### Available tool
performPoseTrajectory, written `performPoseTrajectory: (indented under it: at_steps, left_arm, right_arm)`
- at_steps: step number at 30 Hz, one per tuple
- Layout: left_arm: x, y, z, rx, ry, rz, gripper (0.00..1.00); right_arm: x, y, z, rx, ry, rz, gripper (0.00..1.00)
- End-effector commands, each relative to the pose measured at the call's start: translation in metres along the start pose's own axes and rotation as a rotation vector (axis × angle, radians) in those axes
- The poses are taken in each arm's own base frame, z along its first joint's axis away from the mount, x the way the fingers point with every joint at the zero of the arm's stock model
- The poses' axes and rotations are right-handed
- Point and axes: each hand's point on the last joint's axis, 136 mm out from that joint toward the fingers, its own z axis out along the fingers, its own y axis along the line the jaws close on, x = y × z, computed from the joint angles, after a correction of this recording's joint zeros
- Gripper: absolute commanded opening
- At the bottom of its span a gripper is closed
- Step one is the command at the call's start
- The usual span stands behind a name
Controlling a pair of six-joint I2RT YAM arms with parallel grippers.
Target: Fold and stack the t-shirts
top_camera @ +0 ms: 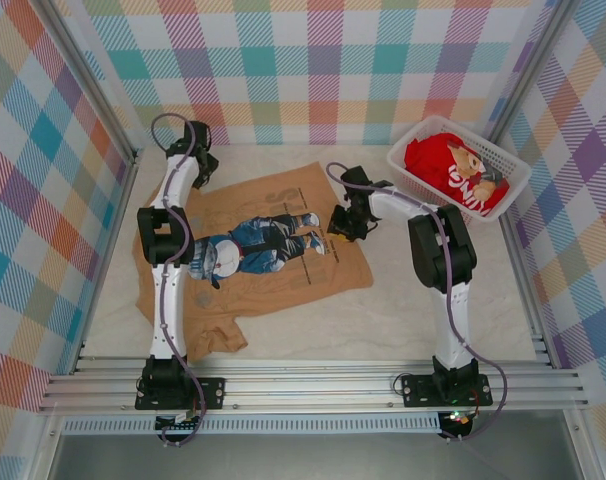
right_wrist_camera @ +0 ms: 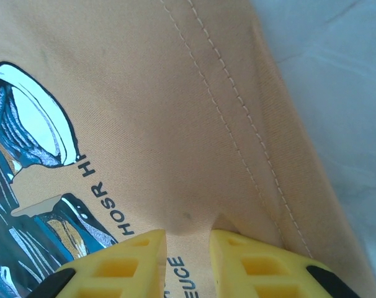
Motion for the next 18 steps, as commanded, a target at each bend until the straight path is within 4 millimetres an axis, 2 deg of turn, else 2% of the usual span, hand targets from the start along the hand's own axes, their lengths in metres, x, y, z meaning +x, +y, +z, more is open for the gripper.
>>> performPoseTrajectory:
  at_steps: [1, 7, 10, 16, 18]
  left_arm:
    - [-0.022, 0.02, -0.015, -0.114, -0.082, 0.1, 0.52]
    - [-0.012, 0.04, 0.003, -0.185, -0.055, 0.162, 0.52]
    - [-0.007, 0.043, 0.011, -0.182, -0.031, 0.177, 0.51]
    - [-0.002, 0.048, 0.02, -0.174, 0.006, 0.155, 0.26]
    - [-0.004, 0.048, 0.014, -0.176, 0.008, 0.151, 0.09]
  right_arm:
    - [0.021, -0.026, 0.005, 0.09, 0.066, 0.058, 0.27]
    - [0.03, -0.034, 0.004, 0.112, 0.084, 0.085, 0.27]
    - [0.033, -0.036, 0.003, 0.109, 0.082, 0.093, 0.27]
    - [0.033, -0.031, -0.002, 0.084, 0.071, 0.093, 0.27]
    - [0.032, -0.03, -0.002, 0.083, 0.067, 0.091, 0.26]
